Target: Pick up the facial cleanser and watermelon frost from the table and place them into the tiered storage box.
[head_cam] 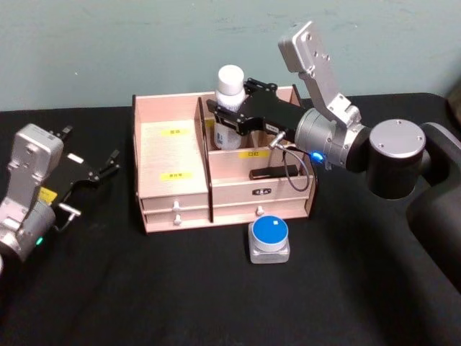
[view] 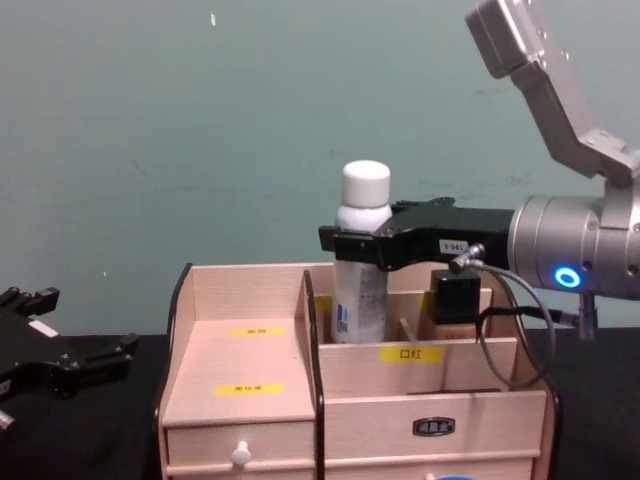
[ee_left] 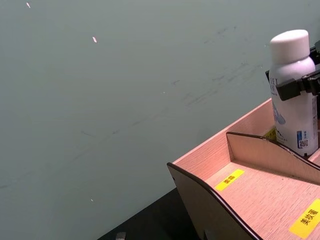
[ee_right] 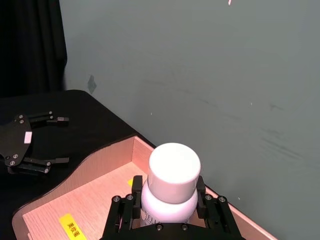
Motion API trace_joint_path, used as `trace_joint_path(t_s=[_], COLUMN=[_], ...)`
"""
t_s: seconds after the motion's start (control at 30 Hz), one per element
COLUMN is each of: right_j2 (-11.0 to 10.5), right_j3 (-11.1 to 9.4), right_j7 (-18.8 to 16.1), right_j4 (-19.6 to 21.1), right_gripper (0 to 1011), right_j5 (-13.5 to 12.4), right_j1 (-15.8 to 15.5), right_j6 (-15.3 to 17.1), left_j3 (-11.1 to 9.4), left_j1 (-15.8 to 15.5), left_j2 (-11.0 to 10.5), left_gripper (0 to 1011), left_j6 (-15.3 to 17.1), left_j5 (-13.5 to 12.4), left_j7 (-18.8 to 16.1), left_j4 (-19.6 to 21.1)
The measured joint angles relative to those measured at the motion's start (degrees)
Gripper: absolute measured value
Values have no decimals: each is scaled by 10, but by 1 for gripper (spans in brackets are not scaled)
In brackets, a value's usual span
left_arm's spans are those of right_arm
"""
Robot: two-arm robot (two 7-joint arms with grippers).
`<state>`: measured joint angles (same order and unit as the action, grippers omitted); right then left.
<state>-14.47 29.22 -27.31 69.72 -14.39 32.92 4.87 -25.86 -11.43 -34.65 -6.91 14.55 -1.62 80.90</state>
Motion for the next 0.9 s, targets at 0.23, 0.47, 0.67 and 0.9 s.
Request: trace_joint_path(t_s=[0.23,0.47,0.67,0.9], right_j2=[3,5,7,9], right_j3=[2,3,2,1], right_j7=[-3,-6,-8,-9], right_j4=[-8,-18,-28,-35], right_gripper=[609,609,609,609], right_j5=[0,-1,-3,-6], right_j1=[-1,-2,-2,-1], right_j6=[0,0,1,2], left_j3=[0,0,0,0], left_j1=[0,0,0,0], left_j2=[0,0,0,0], left_gripper=[1010,1010,1010,1010], left_j6=[0,0,0,0], left_j5=[0,0,0,0], left_j7=[0,0,0,0], left_j4=[0,0,0,0])
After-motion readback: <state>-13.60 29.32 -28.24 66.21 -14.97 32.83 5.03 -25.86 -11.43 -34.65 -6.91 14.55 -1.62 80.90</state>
